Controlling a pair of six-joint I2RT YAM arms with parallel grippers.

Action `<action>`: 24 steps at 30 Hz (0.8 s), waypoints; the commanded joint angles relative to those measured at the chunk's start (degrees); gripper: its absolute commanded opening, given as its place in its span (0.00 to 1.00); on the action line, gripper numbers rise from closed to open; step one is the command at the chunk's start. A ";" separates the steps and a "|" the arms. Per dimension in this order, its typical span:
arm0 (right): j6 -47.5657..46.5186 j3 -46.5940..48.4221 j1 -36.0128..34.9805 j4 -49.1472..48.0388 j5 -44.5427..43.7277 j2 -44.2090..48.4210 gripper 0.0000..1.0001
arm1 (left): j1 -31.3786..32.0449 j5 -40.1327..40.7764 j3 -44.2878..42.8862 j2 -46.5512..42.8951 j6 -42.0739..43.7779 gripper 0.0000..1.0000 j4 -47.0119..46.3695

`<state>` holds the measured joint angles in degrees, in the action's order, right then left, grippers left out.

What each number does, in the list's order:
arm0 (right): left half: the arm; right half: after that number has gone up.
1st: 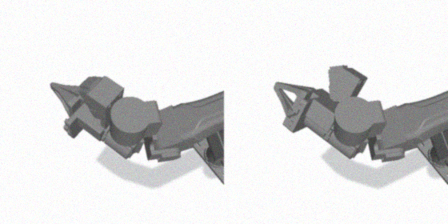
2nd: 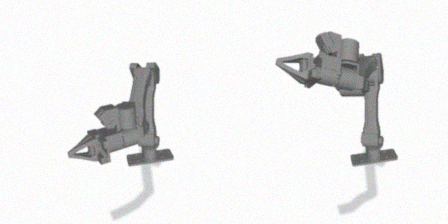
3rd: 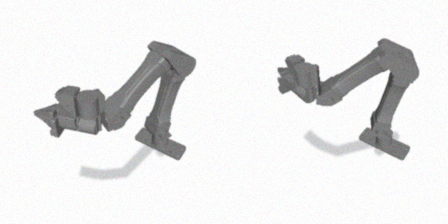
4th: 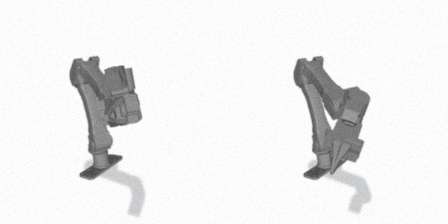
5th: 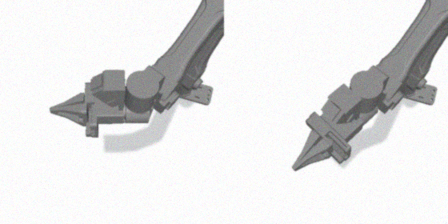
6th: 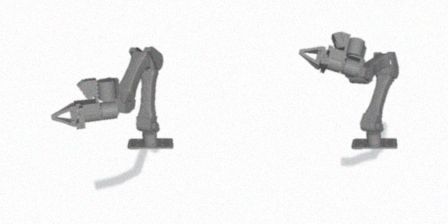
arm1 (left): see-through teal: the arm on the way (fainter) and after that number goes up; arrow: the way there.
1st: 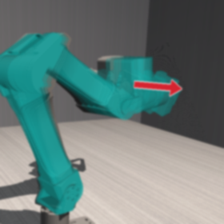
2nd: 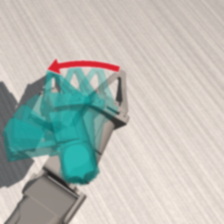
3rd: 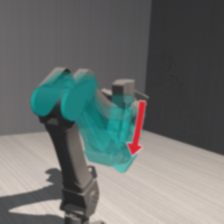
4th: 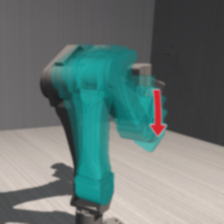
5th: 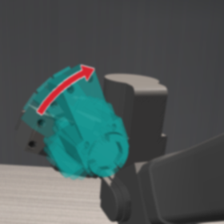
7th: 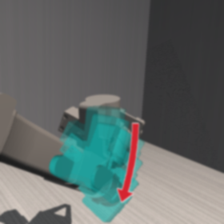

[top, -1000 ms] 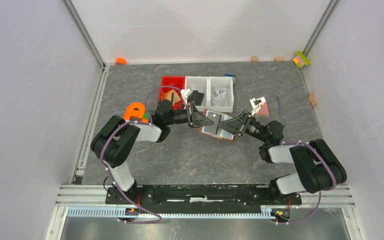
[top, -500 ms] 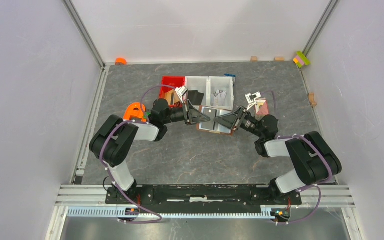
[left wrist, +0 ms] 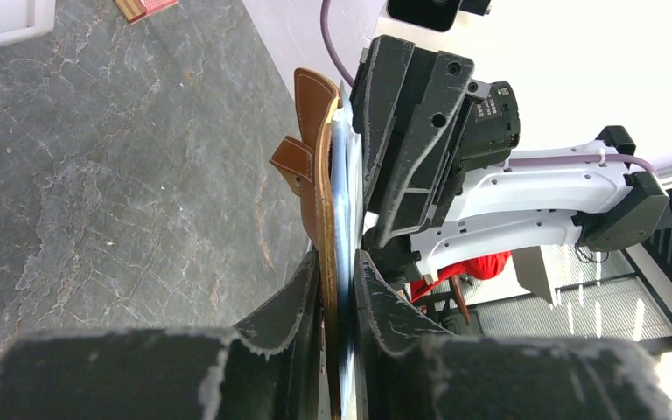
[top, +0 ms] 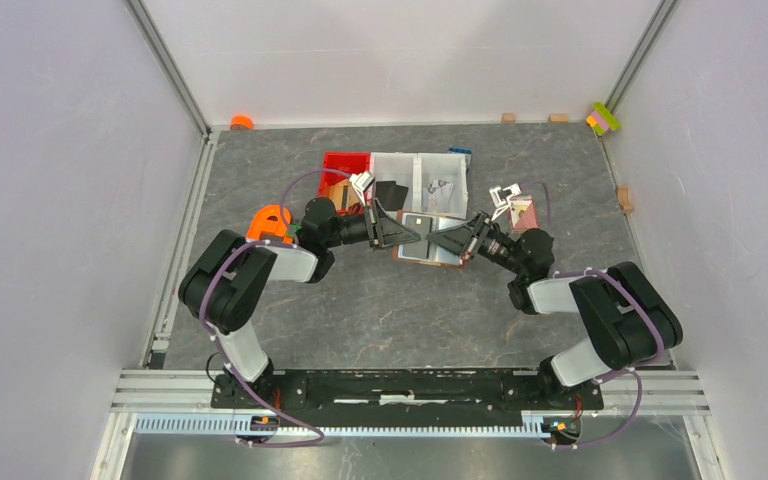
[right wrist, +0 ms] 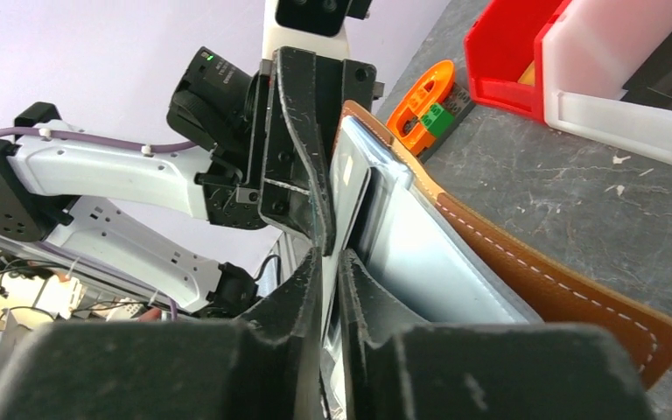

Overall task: Take the credit cards out of the card holder
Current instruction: Remove the credit card from the card holder.

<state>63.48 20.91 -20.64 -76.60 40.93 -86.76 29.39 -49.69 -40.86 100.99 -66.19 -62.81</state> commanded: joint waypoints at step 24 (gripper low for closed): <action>0.51 0.15 1.25 -1.18 1.79 2.21 0.00 | 0.04 -2.08 4.57 0.47 -3.67 0.29 -9.57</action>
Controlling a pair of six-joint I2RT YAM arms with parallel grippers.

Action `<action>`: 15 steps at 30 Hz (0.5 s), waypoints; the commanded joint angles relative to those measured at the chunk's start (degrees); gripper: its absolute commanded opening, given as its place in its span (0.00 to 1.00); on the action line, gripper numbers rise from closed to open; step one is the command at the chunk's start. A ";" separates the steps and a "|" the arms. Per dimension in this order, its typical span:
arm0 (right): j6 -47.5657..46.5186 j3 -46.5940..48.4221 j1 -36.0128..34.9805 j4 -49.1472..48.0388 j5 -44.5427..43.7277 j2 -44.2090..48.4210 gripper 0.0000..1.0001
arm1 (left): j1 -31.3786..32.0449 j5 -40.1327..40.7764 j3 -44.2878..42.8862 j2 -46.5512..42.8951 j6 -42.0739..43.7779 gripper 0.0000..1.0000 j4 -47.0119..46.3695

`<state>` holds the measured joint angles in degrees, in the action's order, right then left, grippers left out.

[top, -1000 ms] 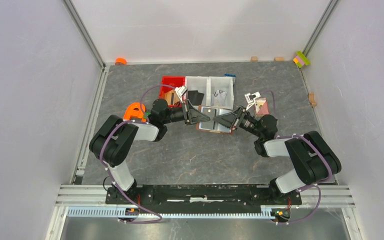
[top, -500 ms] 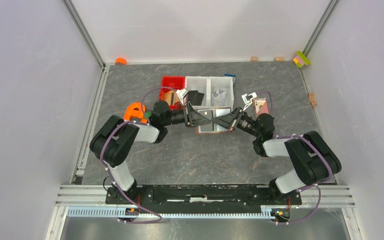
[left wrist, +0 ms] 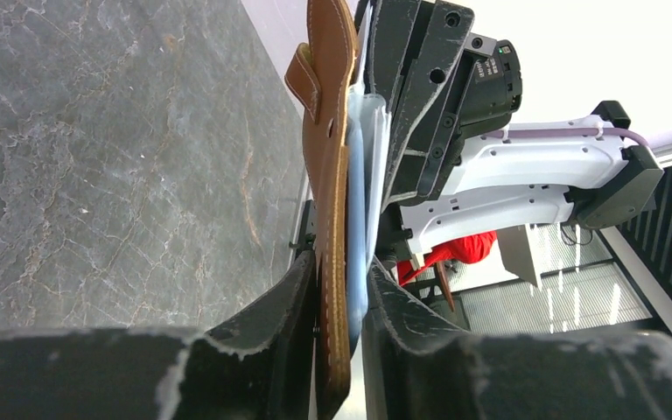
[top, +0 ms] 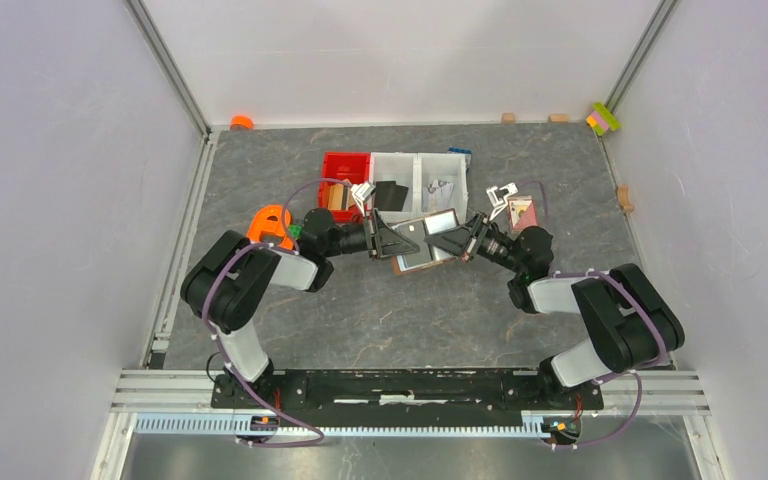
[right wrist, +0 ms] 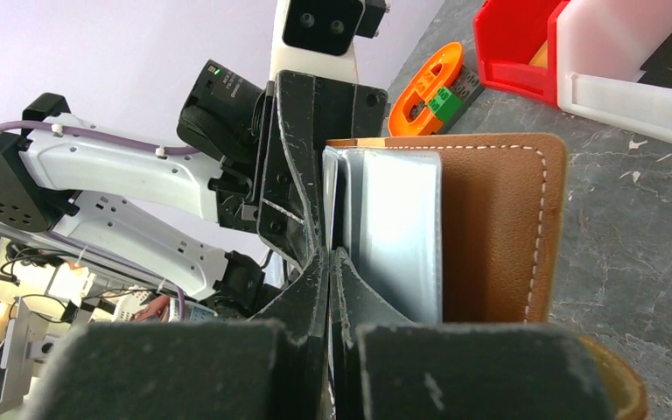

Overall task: Take the credit cards out of the card holder
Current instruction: Remove the credit card from the card holder.

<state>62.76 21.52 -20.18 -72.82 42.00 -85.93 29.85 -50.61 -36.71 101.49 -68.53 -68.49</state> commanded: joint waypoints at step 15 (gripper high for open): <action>4.43 -2.18 4.01 -9.59 1.77 1.02 0.00 | -1.06 -1.62 1.28 0.82 -3.71 0.14 -7.69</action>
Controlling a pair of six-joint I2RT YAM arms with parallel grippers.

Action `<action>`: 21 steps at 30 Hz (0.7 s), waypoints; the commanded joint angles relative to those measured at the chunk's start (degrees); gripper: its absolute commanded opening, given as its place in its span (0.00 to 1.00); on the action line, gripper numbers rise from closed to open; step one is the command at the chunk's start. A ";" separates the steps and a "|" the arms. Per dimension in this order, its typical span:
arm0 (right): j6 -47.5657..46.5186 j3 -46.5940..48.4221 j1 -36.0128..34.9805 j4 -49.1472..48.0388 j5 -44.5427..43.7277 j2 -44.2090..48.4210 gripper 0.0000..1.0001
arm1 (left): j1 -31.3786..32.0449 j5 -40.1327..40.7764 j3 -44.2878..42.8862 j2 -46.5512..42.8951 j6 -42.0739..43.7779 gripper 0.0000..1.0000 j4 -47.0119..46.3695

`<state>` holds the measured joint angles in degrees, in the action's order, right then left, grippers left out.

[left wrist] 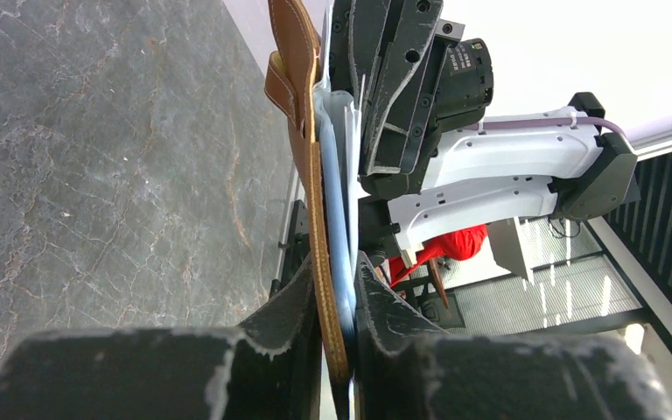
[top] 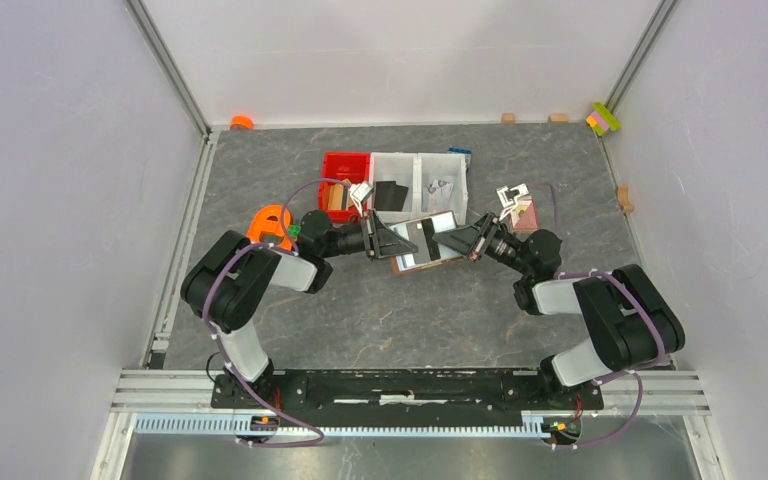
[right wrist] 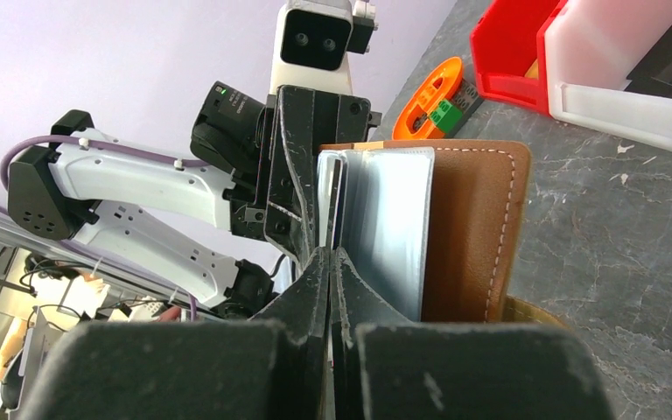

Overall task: Take the credit cards out of the card holder
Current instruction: Remove the credit card from the card holder.

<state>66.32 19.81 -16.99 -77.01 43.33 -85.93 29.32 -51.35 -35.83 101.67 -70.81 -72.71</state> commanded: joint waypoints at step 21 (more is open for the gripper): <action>-6.29 1.24 -0.98 5.17 1.75 1.42 0.48 | -0.58 -1.82 0.16 1.96 -4.31 0.02 -7.98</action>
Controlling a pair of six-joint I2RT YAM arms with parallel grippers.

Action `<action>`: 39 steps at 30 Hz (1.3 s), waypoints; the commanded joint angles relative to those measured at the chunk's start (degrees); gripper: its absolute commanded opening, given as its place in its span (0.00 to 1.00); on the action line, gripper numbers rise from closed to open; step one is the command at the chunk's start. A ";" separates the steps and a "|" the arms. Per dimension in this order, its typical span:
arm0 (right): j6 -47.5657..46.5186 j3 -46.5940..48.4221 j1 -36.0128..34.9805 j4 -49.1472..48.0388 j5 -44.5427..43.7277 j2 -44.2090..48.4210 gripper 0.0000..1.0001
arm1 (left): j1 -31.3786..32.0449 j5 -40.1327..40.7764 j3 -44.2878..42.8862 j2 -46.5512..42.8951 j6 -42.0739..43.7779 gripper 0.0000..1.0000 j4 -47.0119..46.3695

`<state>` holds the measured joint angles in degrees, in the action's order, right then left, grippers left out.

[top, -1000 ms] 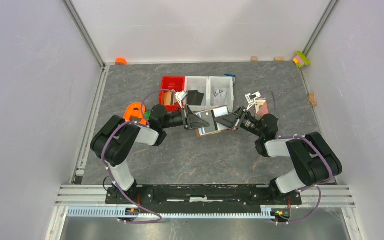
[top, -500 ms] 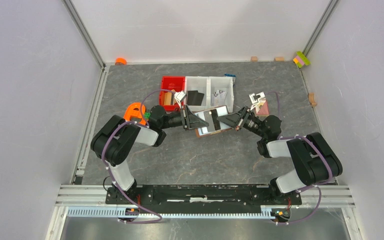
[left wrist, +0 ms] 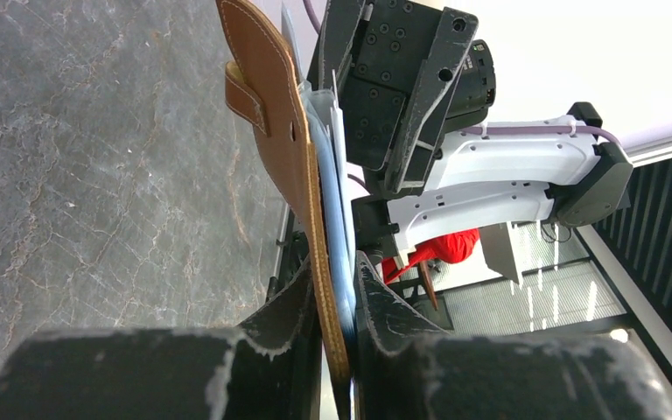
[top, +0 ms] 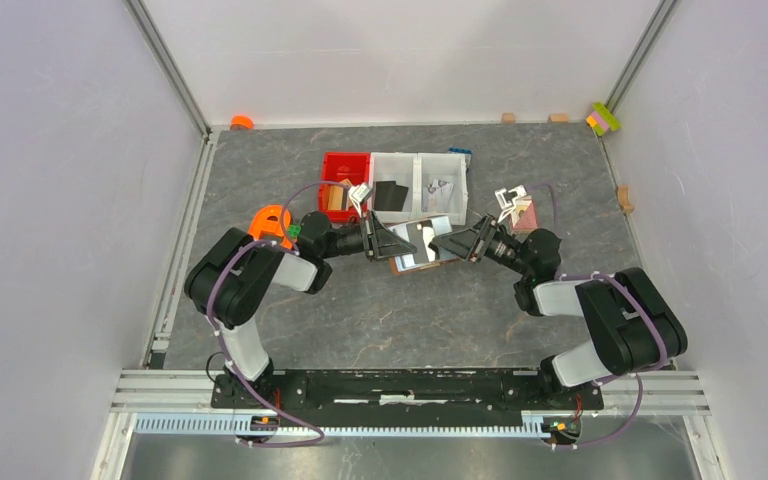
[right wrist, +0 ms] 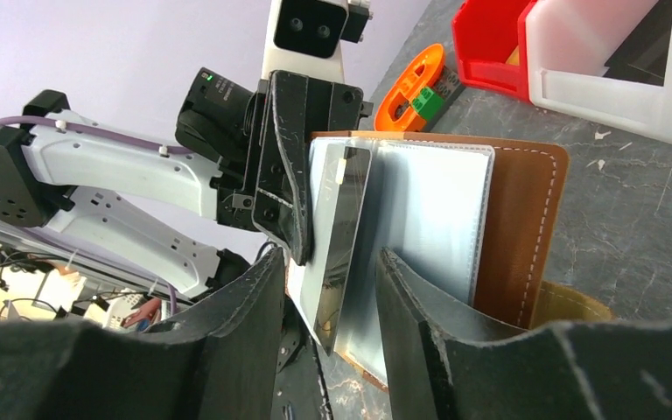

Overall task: Take the credit cards out of the card holder
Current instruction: Remove the credit card from the card holder.

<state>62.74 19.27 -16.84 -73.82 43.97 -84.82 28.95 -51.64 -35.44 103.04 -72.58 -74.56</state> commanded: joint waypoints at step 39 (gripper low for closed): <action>-11.24 -0.13 4.02 11.37 -11.66 6.00 0.00 | -0.47 42.61 -2.58 -38.82 38.59 0.08 70.72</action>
<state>55.81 14.63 -11.00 -66.94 36.47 -77.73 28.84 -23.14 -36.18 71.75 -41.06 -12.45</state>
